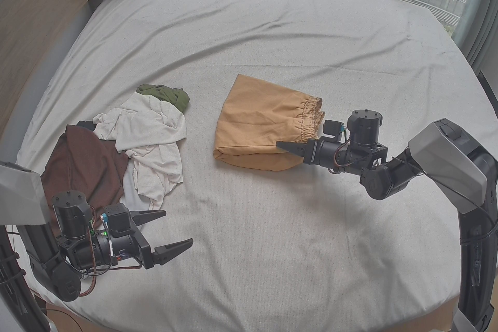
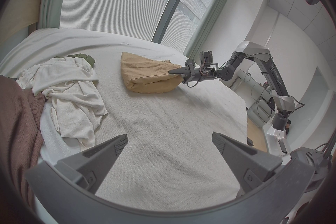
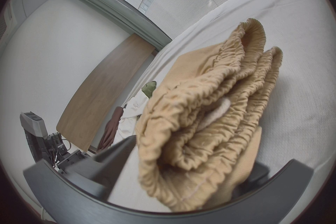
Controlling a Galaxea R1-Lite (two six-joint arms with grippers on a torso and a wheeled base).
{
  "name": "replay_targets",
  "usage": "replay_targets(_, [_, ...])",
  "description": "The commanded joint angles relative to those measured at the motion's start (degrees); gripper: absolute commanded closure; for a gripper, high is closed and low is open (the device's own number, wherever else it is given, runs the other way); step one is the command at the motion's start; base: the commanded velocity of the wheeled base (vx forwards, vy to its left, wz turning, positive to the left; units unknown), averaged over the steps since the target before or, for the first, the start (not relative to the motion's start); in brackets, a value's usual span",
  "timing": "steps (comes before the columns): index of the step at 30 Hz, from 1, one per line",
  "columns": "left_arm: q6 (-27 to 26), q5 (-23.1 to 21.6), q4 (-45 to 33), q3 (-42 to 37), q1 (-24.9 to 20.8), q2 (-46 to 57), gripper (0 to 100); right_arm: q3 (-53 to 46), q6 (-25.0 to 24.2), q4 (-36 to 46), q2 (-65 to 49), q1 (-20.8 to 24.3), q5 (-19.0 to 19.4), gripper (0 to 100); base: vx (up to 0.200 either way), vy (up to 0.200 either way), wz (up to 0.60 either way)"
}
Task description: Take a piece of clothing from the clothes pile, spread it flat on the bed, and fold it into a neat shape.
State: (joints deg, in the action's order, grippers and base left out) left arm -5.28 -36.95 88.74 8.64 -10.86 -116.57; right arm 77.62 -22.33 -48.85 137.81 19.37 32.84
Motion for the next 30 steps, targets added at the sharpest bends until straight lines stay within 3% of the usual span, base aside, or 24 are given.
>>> replay_targets(1, [0.5, -0.1, 0.0, 0.2, 0.3, 0.4, 0, -5.4, 2.7, 0.0, -2.3, -0.5, -1.5, 0, 0.0, 0.0, 0.0])
replay_targets(4, [2.6, -0.5, 0.0, 0.1, 0.3, 1.6, 0, -13.6, 5.5, -1.5, -6.1, -1.2, -2.4, 0, 0.0, 0.0, 0.0])
replay_targets(9, [2.9, -0.8, 0.0, 0.1, 0.1, 2.3, 0, -26.3, 5.8, -8.3, -14.4, -1.2, -2.4, 0, 0.0, 0.0, 0.0])
replay_targets(12, [2.9, -0.8, 0.0, 0.4, 0.1, 2.3, 0, -29.1, 5.8, -10.5, -20.0, -1.1, -2.4, 0, 0.0, 0.0, 0.0])
replay_targets(23, [3.2, -0.8, 0.0, 0.9, 0.1, 2.2, 0, -24.1, 1.4, -9.9, -28.9, 1.7, -2.3, 0, 0.0, 0.0, 0.0])
replay_targets(30, [3.5, -0.8, 0.0, 1.0, 0.3, 2.1, 0, -12.4, 0.9, -4.5, -15.9, 2.5, -3.8, 0, 0.0, 0.0, 0.0])
